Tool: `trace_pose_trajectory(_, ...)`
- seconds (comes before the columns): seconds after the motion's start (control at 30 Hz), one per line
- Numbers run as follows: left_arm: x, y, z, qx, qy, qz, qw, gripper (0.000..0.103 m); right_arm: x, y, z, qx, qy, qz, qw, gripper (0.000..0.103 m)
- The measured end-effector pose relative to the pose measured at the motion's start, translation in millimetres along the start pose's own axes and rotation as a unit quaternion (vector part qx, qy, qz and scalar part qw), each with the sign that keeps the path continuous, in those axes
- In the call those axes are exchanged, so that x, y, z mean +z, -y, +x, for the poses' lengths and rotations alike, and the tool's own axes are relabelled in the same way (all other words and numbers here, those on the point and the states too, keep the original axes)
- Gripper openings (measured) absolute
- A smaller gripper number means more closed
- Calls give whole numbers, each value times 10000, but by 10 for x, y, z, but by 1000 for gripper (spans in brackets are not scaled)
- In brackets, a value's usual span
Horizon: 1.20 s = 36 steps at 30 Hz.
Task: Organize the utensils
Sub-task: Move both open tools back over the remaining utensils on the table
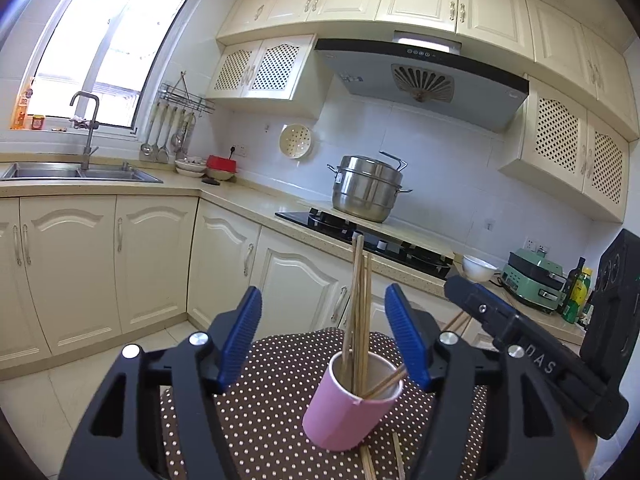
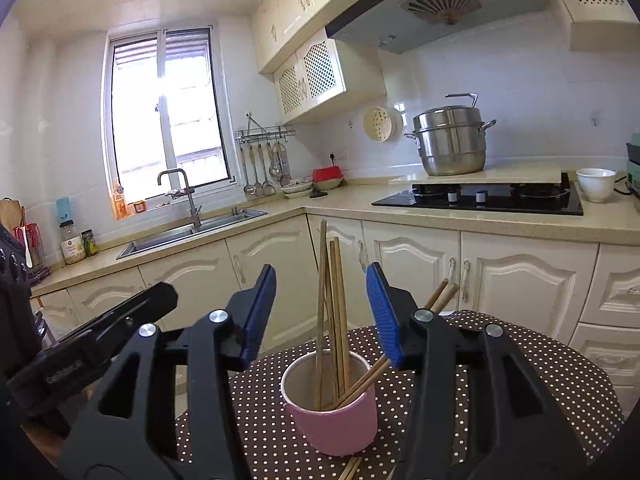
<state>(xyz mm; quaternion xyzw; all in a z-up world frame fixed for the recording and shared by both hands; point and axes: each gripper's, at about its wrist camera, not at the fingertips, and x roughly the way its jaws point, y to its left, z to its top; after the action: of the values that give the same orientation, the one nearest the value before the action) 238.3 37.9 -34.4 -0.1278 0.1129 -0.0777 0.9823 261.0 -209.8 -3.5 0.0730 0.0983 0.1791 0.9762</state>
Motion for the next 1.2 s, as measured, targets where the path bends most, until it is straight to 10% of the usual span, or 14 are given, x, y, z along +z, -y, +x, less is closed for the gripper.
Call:
trace_pose_trajectory(0.47,-182,-11,-632,-14,-643,184,9978,76,-260,-279,-774,-540,-268,-448,9972,67)
trace_pose_trajectory(1.2,-528,-82,-592,-259,-1554,59,9875,76,-827,-188,-981,-813,-1219,150,9891,70)
